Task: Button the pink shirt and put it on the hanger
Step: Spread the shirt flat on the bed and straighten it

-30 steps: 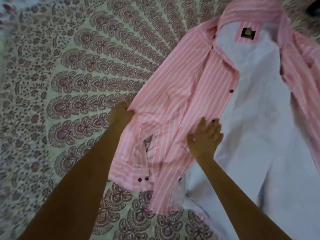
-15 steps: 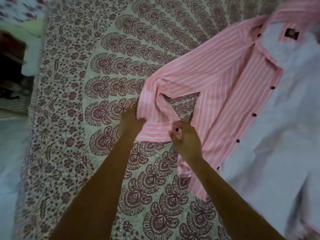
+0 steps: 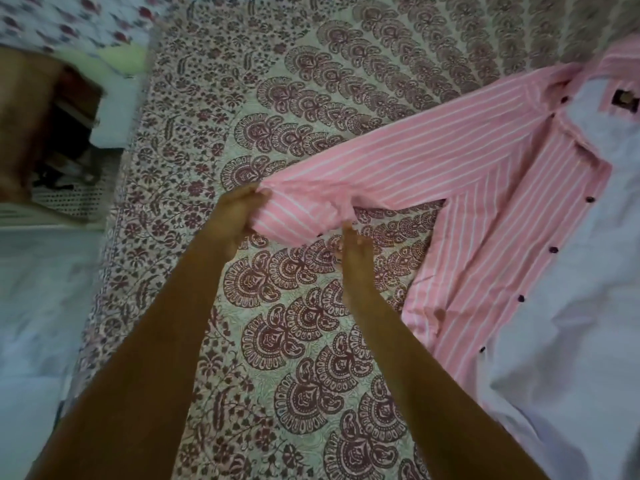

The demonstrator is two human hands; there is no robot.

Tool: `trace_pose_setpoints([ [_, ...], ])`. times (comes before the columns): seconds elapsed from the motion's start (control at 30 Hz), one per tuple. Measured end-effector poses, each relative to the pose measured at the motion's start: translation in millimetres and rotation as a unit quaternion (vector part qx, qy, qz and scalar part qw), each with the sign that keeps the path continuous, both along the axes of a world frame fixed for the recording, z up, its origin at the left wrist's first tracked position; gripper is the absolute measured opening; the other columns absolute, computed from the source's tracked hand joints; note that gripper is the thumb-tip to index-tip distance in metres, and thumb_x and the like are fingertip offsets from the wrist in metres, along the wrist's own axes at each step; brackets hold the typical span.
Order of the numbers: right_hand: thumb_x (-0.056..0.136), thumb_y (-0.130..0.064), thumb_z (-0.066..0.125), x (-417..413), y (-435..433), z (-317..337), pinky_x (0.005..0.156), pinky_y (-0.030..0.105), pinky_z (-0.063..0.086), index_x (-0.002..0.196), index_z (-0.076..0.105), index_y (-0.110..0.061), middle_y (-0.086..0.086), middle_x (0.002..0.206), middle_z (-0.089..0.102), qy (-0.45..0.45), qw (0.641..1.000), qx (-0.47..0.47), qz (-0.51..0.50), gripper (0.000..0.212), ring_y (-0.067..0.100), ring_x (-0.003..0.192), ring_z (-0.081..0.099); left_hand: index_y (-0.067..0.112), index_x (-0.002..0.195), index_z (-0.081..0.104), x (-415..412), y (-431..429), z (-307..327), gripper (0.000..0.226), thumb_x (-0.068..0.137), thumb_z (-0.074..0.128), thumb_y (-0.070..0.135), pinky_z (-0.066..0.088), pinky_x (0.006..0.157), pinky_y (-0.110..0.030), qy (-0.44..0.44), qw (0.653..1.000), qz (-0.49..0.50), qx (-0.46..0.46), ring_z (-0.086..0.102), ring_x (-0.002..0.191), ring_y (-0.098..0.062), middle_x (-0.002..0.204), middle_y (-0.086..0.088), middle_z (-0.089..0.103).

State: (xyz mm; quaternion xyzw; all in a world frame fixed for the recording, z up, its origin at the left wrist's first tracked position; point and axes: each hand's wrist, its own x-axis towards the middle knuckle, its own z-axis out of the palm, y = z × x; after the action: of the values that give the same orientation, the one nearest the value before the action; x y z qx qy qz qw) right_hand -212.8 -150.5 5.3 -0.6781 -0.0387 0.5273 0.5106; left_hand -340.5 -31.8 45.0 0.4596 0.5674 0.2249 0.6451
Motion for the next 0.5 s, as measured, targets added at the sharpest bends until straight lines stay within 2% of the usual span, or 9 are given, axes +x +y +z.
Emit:
trace_pose_setpoints([
  [0.03, 0.094, -0.048, 0.038, -4, 4, 5, 0.079, 0.032, 0.042, 0.121, 0.045, -0.013, 0.006, 0.106, 0.056, 0.053, 0.998, 0.020, 0.002, 0.045, 0.018, 0.088, 0.054, 0.020, 0.085, 0.063, -2, 1, 5, 0.016, 0.089, 0.052, 0.009, 0.051, 0.053, -0.018, -0.013, 0.999, -0.037, -0.013, 0.061, 0.060, -0.003, 0.068, 0.012, 0.067],
  [0.07, 0.093, -0.053, 0.032, -5, 6, 8, 0.087, 0.036, 0.044, 0.127, 0.042, -0.018, 0.005, 0.114, 0.056, 0.102, 0.993, 0.056, -0.004, 0.050, 0.019, 0.097, 0.055, 0.020, 0.089, 0.064, -3, 1, 10, 0.016, 0.089, 0.052, 0.010, 0.053, 0.057, -0.019, -0.023, 0.997, -0.065, -0.030, 0.064, 0.066, -0.004, 0.076, 0.011, 0.069],
  [0.13, 0.093, -0.055, 0.028, -8, 10, 11, 0.095, 0.041, 0.045, 0.112, 0.053, -0.028, -0.002, 0.109, 0.061, 0.132, 0.985, 0.108, 0.002, 0.042, 0.020, 0.103, 0.057, 0.021, 0.093, 0.065, -8, 0, 15, 0.016, 0.088, 0.053, 0.011, 0.054, 0.060, -0.020, -0.030, 0.994, -0.094, -0.052, 0.067, 0.073, -0.004, 0.082, 0.010, 0.071],
  [0.17, 0.093, -0.055, 0.033, -12, 10, 11, 0.096, 0.044, 0.046, 0.104, 0.058, -0.026, 0.000, 0.107, 0.064, 0.122, 0.986, 0.110, -0.003, 0.040, 0.022, 0.104, 0.059, 0.022, 0.094, 0.065, -10, 0, 15, 0.016, 0.088, 0.053, 0.012, 0.054, 0.061, -0.021, -0.032, 0.993, -0.099, -0.058, 0.067, 0.074, -0.004, 0.082, 0.011, 0.072],
  [0.23, 0.089, -0.048, 0.049, -22, 9, 10, 0.094, 0.048, 0.048, 0.111, 0.057, -0.009, 0.018, 0.112, 0.062, 0.119, 0.990, 0.074, -0.024, 0.045, 0.032, 0.105, 0.060, 0.021, 0.095, 0.066, -13, -2, 15, 0.016, 0.088, 0.053, 0.014, 0.054, 0.063, -0.022, -0.042, 0.990, -0.115, -0.065, 0.067, 0.076, -0.005, 0.083, 0.010, 0.072],
  [0.3, 0.092, -0.027, 0.053, -30, 5, 8, 0.084, 0.040, 0.053, 0.122, 0.047, 0.004, 0.022, 0.111, 0.059, 0.159, 0.983, 0.060, -0.074, 0.044, 0.028, 0.096, 0.061, 0.021, 0.095, 0.066, -13, -5, 14, 0.016, 0.088, 0.053, 0.014, 0.054, 0.064, -0.022, -0.045, 0.988, -0.132, -0.070, 0.066, 0.076, -0.007, 0.084, 0.008, 0.072],
  [0.37, 0.093, -0.012, 0.049, -36, 1, 10, 0.071, 0.028, 0.054, 0.126, 0.043, 0.004, 0.016, 0.110, 0.059, 0.213, 0.965, 0.068, -0.139, 0.037, 0.019, 0.086, 0.062, 0.022, 0.092, 0.065, -14, -9, 13, 0.016, 0.088, 0.055, 0.011, 0.055, 0.068, -0.021, -0.020, 0.989, -0.130, -0.067, 0.066, 0.076, -0.007, 0.081, 0.009, 0.073],
  [0.43, 0.092, -0.009, 0.050, -41, 0, 11, 0.062, 0.025, 0.056, 0.127, 0.043, 0.001, 0.013, 0.108, 0.061, 0.248, 0.951, 0.084, -0.167, 0.036, 0.015, 0.082, 0.062, 0.022, 0.097, 0.064, -19, -10, 10, 0.016, 0.086, 0.058, 0.012, 0.051, 0.079, -0.029, 0.033, 0.989, -0.134, -0.042, 0.063, 0.087, -0.015, 0.089, 0.004, 0.071],
  [0.5, 0.092, -0.011, 0.051, -46, 3, 12, 0.073, 0.027, 0.056, 0.122, 0.049, -0.006, 0.009, 0.109, 0.062, 0.251, 0.952, 0.111, -0.134, 0.031, 0.017, 0.089, 0.062, 0.018, 0.104, 0.062, -28, -9, 8, 0.020, 0.084, 0.060, 0.014, 0.048, 0.081, -0.034, 0.054, 0.994, -0.098, -0.013, 0.060, 0.092, -0.021, 0.096, 0.000, 0.066],
])
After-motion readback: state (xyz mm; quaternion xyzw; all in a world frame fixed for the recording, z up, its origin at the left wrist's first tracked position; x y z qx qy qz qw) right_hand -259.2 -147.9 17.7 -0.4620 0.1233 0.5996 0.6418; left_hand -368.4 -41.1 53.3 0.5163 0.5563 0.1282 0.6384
